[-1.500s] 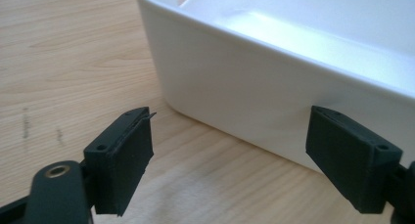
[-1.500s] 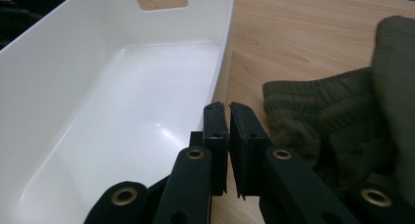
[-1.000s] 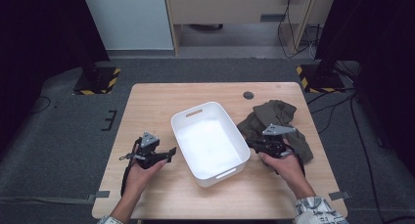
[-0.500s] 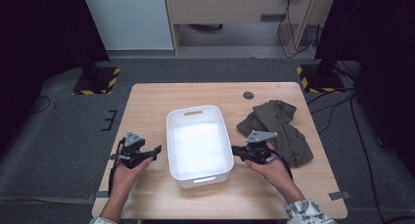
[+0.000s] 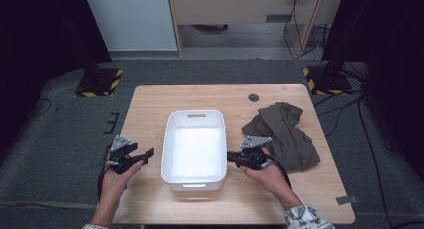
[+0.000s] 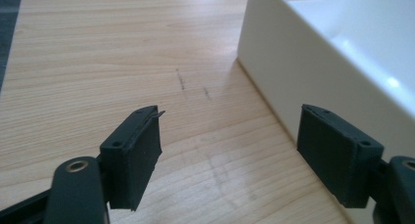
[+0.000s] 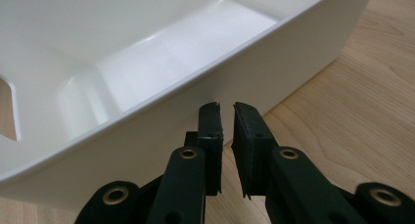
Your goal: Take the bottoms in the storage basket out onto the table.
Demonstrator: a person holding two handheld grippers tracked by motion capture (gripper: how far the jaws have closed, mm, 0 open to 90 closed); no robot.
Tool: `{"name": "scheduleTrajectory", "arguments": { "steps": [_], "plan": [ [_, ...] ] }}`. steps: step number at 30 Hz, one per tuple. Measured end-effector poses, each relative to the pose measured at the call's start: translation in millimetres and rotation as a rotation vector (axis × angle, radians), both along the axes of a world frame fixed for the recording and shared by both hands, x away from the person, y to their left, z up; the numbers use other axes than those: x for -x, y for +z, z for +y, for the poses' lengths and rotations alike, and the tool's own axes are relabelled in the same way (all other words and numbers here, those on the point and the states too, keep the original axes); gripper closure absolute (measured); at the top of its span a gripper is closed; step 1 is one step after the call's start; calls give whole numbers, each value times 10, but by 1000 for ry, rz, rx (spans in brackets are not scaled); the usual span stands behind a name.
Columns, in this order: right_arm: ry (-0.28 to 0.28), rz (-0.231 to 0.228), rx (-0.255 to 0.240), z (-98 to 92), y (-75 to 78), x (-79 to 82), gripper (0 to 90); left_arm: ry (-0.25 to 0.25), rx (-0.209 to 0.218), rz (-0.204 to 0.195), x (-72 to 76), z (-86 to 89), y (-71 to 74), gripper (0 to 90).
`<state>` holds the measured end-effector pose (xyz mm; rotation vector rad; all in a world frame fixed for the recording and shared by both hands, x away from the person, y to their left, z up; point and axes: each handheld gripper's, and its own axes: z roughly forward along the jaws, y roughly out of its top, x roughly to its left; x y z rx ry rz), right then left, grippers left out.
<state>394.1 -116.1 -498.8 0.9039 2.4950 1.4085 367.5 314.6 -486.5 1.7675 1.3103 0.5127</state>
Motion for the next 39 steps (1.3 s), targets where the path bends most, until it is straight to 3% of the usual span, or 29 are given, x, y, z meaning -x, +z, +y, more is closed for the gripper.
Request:
{"name": "scheduleTrajectory", "arguments": {
  "steps": [3, 8, 12, 18, 22, 25, 29, 31, 39],
  "plan": [
    [10, 2, -3, 46, -4, 5, 815, 7, -9, -15, 31, 44, 74, 245],
    [22, 2, -9, 168, -22, 12, 814, 29, 12, -41, 107, 134, 209, 259],
    [37, 7, -10, 344, -50, 4, 795, 39, 69, -42, 123, 168, 274, 264],
    [36, -17, 8, 546, -62, 8, 658, -6, 22, -26, 181, 41, 299, 265],
    [-4, -35, 30, 390, -5, 40, 509, -26, -17, -17, 255, -49, 247, 274],
    [-49, -46, 44, 211, 18, 82, 403, -31, -18, -5, 283, -77, 212, 329],
    [-117, -68, 15, -18, 31, 144, 280, -37, -29, 8, 302, -91, 176, 395],
    [-146, -87, 17, -112, 17, 174, 216, -34, -21, 4, 313, -88, 181, 471],
    [-224, -64, 30, -341, -30, 204, 171, -53, -31, 9, 319, -82, 179, 641]
  ]
}}
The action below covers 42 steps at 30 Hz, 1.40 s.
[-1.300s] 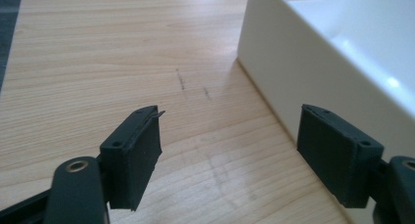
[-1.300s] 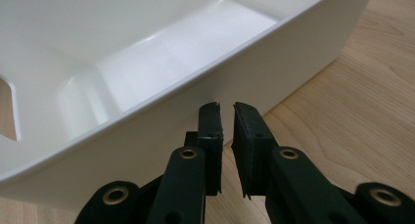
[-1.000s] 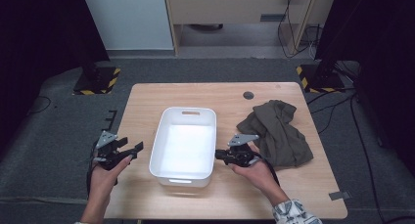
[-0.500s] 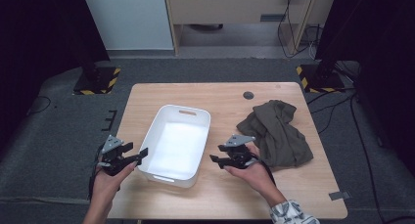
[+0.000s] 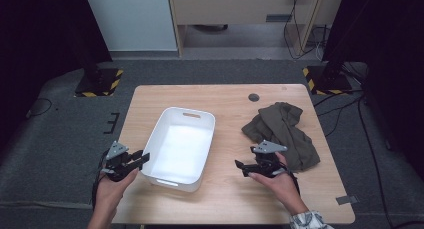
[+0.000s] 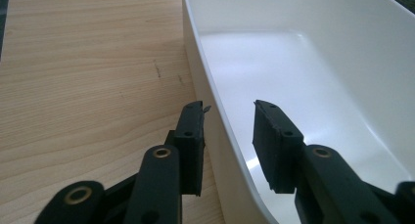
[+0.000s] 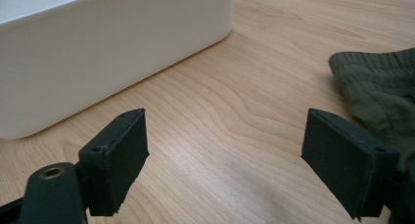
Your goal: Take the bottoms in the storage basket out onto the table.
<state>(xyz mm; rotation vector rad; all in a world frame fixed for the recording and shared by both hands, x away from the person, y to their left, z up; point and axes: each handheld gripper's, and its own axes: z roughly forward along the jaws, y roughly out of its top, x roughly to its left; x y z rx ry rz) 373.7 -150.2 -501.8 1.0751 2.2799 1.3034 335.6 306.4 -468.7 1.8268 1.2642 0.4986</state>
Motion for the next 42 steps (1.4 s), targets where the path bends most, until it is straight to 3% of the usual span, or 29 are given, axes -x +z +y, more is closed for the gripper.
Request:
{"name": "scheduleTrajectory", "arguments": {
  "steps": [6, 11, 28, 33, 42],
  "plan": [
    [-54, -16, -10, -93, 11, -21, 88, -2, -11, 24, 1, -6, -40, 691],
    [-70, -4, -17, -136, 4, -42, 108, -15, -33, 26, -8, -35, -54, 757],
    [-57, 7, -12, -126, 4, -30, 142, 44, -56, -3, -88, 190, -74, 848],
    [-58, 16, -11, -128, -4, -32, 145, 61, -25, -2, -138, 283, -88, 863],
    [-34, 5, -9, -113, 16, 18, 146, 71, -31, -13, -277, 397, -98, 860]
  ]
}}
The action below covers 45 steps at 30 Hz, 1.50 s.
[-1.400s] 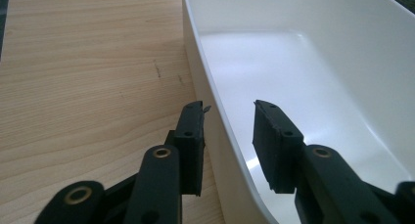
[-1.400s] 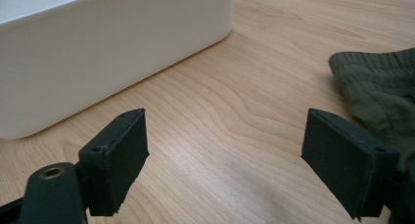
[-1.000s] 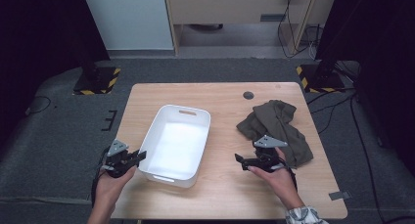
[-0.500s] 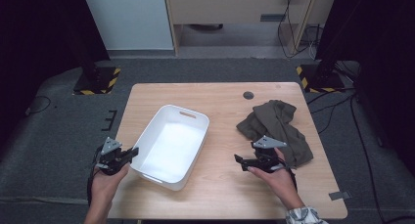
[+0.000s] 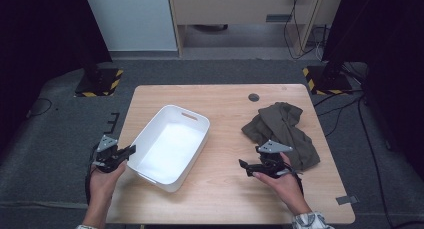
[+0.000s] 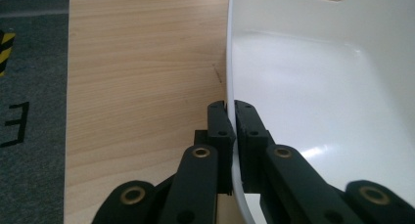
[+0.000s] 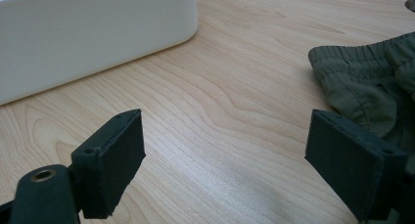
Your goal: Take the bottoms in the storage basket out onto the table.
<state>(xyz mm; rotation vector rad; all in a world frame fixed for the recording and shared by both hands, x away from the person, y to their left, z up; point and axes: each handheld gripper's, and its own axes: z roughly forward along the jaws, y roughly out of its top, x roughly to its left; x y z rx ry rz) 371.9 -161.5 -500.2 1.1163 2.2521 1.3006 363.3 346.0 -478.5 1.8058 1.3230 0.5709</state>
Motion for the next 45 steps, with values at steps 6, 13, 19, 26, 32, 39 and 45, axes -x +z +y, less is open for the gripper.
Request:
{"name": "scheduleTrajectory", "arguments": {
  "steps": [6, 13, 19, 26, 32, 39, 45],
  "plan": [
    [-1, 3, 11, 16, -14, 12, 145, -1, 1, -10, -158, 102, -12, 860],
    [7, 3, 6, 23, -16, 62, 128, -24, 22, -9, -346, 218, -19, 863],
    [10, 4, 13, 25, -24, 59, 129, -15, 14, -2, -466, 333, -8, 862],
    [1, 4, 15, 18, -29, 55, 130, -2, 26, -11, -604, 536, -24, 857],
    [3, 9, 12, 23, -31, 59, 130, 43, 26, -44, -569, 566, 50, 679],
    [1, 10, 14, 22, -31, 58, 130, 44, 20, -60, -431, 564, 140, 627],
    [3, 15, 18, 32, -39, 55, 130, 37, 1, -39, -377, 598, 121, 668]
  ]
}}
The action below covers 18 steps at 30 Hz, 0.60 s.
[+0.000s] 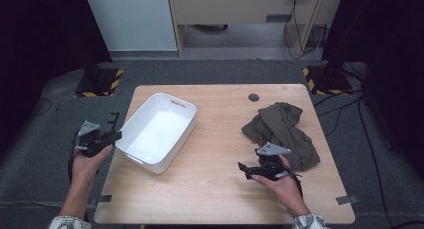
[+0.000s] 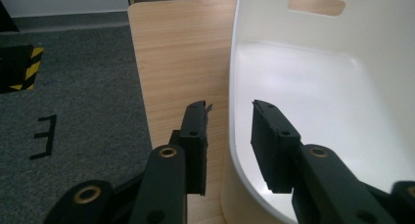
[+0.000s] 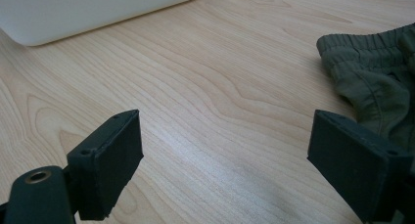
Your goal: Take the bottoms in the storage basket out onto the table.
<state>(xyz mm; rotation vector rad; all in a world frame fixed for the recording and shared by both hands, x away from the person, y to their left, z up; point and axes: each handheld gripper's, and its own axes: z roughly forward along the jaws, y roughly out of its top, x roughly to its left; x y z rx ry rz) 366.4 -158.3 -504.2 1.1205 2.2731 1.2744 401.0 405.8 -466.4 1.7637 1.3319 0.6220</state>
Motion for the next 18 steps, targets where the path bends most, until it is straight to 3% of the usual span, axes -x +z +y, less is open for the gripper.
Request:
{"name": "scheduleTrajectory", "arguments": {
  "steps": [4, 7, 12, 15, 18],
  "plan": [
    [9, -3, 8, 15, -8, 3, 130, -5, 34, 13, 1, 30, -38, 722],
    [8, -1, 5, 17, -11, 1, 131, -21, 26, 15, -9, -2, -40, 774],
    [9, 1, 6, 8, -14, -2, 132, 8, -14, 17, -35, -55, -33, 830],
    [5, 3, 3, 5, -16, -3, 132, 29, -73, 3, -54, -89, -24, 846],
    [5, 3, 1, 5, -20, -4, 132, 47, -54, 6, -81, -81, -28, 848]
  ]
}}
